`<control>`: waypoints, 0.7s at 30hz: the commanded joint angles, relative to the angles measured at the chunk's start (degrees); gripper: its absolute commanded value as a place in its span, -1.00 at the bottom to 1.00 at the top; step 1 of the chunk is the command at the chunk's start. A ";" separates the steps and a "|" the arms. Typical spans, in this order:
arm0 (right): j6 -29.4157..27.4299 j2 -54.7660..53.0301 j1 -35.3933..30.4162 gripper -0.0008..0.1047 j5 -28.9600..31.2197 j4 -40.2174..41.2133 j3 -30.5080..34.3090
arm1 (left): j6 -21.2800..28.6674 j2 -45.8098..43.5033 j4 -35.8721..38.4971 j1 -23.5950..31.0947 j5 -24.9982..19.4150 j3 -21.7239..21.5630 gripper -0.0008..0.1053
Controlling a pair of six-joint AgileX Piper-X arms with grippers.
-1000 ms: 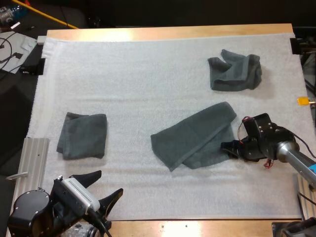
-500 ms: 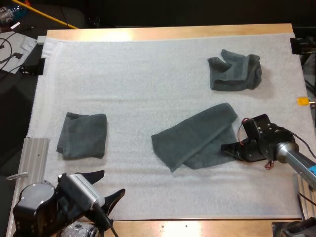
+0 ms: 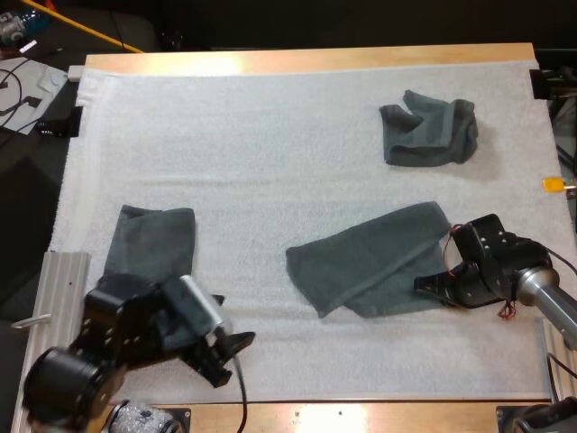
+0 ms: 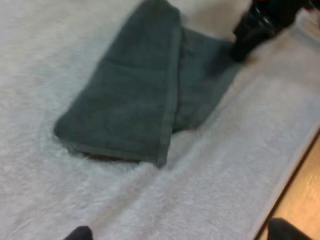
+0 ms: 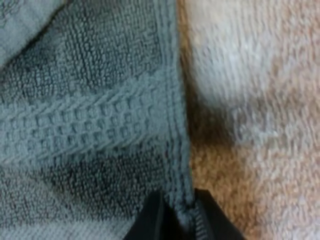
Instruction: Pick towel from pile, fold and stack
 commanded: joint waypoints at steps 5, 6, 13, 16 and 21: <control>-0.49 -1.04 -0.22 -0.98 -0.01 2.88 0.50 | 2.13 11.94 -6.03 -11.64 -6.23 -0.24 0.25; -0.37 -1.16 -0.18 -0.98 0.09 2.91 0.59 | 2.18 13.56 -6.72 -13.09 -7.23 -0.20 0.25; -0.21 -1.03 -0.07 -0.97 0.25 2.42 1.00 | 1.97 25.92 -13.08 -22.63 -13.61 -0.27 0.24; -0.47 -1.27 -0.26 -0.97 0.09 1.87 0.72 | 2.49 27.33 -14.29 -23.78 -13.16 -0.11 0.26; -0.39 -1.36 -0.50 -0.97 0.10 1.90 0.85 | 2.10 34.20 -19.62 -27.95 -17.74 -0.12 0.26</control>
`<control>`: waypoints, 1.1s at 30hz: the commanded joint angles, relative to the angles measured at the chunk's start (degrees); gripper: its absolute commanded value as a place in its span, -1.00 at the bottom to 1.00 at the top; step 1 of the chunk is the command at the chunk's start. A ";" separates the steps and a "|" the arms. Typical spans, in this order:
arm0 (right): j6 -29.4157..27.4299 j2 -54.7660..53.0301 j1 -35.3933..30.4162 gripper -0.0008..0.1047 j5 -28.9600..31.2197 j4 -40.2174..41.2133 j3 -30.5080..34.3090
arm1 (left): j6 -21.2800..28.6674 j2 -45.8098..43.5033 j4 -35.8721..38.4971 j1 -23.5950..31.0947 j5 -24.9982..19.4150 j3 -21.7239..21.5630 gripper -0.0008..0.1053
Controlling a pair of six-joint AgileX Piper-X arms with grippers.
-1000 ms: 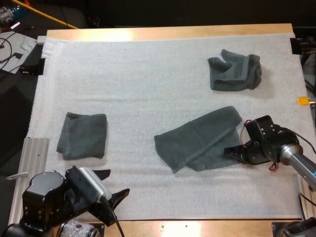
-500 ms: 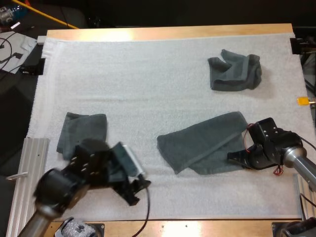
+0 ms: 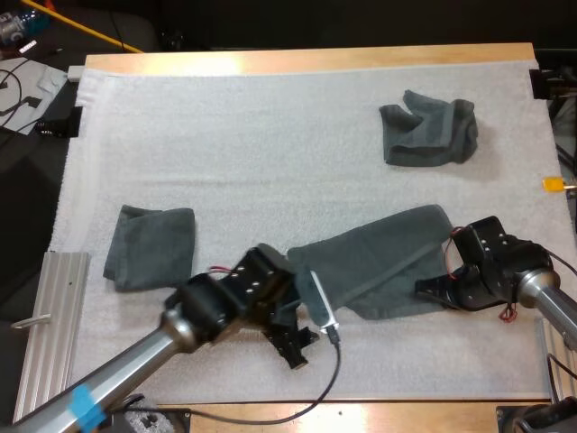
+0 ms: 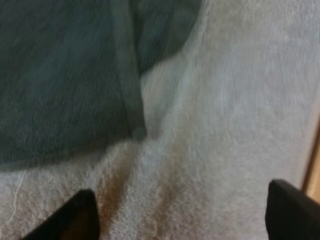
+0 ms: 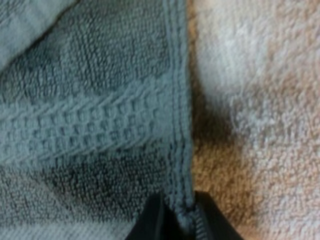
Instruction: Pick towel from pile, fold and stack
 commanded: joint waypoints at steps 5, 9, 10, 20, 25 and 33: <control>-0.50 -0.74 -0.45 -0.98 0.07 0.77 0.50 | -0.66 10.40 -7.53 -2.90 -4.67 -0.14 0.26; -0.56 -0.74 -0.44 -0.97 0.03 0.85 0.57 | -1.13 15.04 -10.45 -2.79 -5.51 -0.06 0.25; -0.57 -0.88 -0.50 -0.97 -0.06 0.74 0.57 | -1.22 16.05 -11.09 -2.70 -5.68 0.04 0.25; -0.42 -0.80 -0.40 -0.97 -0.08 0.61 0.21 | -1.19 21.34 -15.67 -3.29 -5.96 -0.08 0.25; -0.50 -0.72 -0.43 -0.98 -0.06 0.78 0.27 | -1.60 23.62 -17.32 -5.75 -8.42 -0.24 0.24; -0.59 -0.85 -0.41 -0.97 -0.22 0.99 0.21 | -1.77 26.54 -17.45 -6.23 -11.26 -1.66 -0.04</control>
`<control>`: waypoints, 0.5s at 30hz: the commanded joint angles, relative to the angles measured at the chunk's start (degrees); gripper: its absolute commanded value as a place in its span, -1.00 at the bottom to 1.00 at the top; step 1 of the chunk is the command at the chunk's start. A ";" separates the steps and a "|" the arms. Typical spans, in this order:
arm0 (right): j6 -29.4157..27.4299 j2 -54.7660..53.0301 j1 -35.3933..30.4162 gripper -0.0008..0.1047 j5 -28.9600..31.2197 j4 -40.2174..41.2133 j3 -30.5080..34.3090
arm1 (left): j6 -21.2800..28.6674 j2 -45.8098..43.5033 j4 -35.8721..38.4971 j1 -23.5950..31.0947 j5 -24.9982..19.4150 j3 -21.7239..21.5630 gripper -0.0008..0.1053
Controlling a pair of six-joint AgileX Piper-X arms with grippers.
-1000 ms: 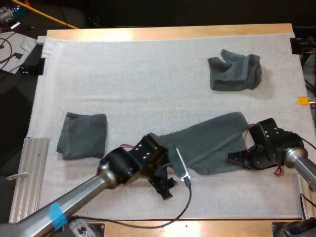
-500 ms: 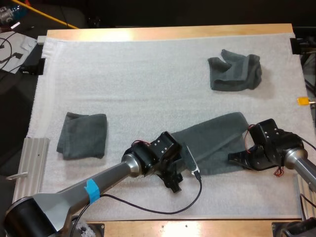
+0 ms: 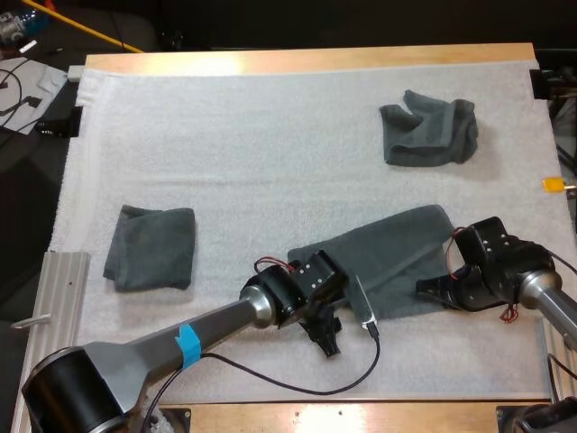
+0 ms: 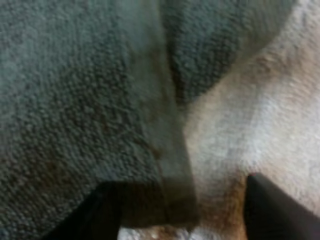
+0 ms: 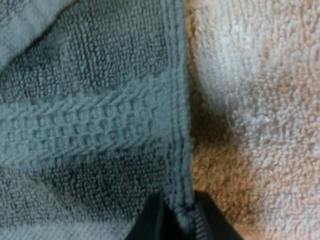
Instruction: Pick towel from pile, fold and stack
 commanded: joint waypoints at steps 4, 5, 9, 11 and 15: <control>-0.56 -0.29 -0.11 -0.97 -0.31 1.03 -0.09 | -0.62 1.58 -0.33 0.67 -1.23 -1.55 -0.19; -0.53 -0.39 -0.19 -0.97 -0.14 1.20 -0.10 | -0.67 1.90 -0.42 0.74 -1.04 -1.69 -0.21; -0.56 -0.34 -0.18 -0.97 -0.15 1.15 -0.03 | -0.55 2.66 -0.61 0.71 -0.96 -1.79 -0.23; -0.55 -0.42 -0.11 -0.97 -0.15 0.84 -0.01 | -0.48 2.86 -0.54 0.30 -0.77 -1.22 -0.26; -0.35 -0.42 -0.26 -0.96 -0.35 0.78 -0.03 | -0.61 3.23 0.84 0.46 -1.31 -1.62 -0.70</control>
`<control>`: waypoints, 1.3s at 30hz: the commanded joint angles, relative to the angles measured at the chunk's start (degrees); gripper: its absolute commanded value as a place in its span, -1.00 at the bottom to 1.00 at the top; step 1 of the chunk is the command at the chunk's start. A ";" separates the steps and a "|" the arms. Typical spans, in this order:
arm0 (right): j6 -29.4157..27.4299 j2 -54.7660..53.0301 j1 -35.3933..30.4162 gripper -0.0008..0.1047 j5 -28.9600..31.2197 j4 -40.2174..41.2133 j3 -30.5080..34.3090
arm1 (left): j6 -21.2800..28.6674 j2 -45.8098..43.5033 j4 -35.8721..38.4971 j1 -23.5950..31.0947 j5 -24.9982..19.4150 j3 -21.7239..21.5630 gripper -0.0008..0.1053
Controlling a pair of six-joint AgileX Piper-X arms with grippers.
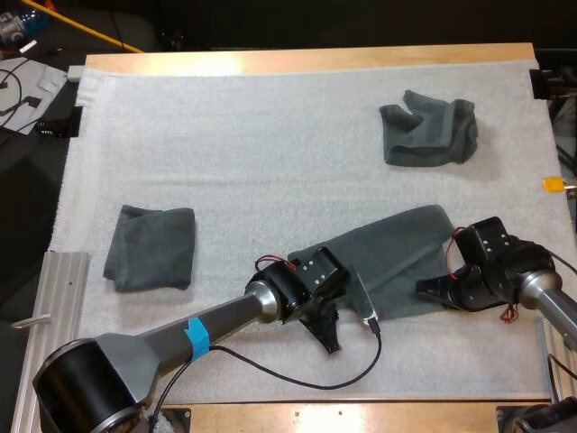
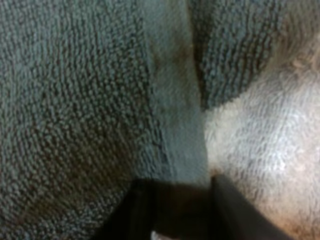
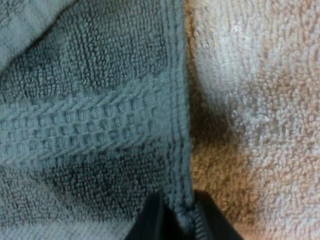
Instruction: Pick towel from pile, fold and stack
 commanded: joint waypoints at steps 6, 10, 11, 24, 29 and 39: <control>-0.24 -0.66 -0.15 -0.96 -0.27 0.91 -0.06 | -0.24 0.14 5.64 -0.06 -1.72 -3.70 -0.93; -0.14 -1.06 -0.01 -0.96 -0.38 1.05 -0.09 | -0.29 -1.91 8.45 -0.02 -2.32 -7.07 -0.96; -0.17 -1.27 -0.07 -0.96 -0.43 1.14 -0.10 | -0.26 -2.61 9.00 0.07 -2.40 -7.71 -0.97; -0.76 -9.61 -0.18 -0.97 0.06 2.89 -0.63 | -0.47 -12.67 14.57 -0.27 -3.73 -9.54 -0.98; 0.39 -21.39 -0.02 -0.97 0.74 8.52 -5.54 | -0.16 -22.52 19.01 -0.21 -6.43 -10.87 -0.98; 3.07 -30.25 -0.12 -0.96 -4.59 18.19 -17.75 | -1.31 -31.99 26.60 -0.15 -5.73 -22.13 -0.98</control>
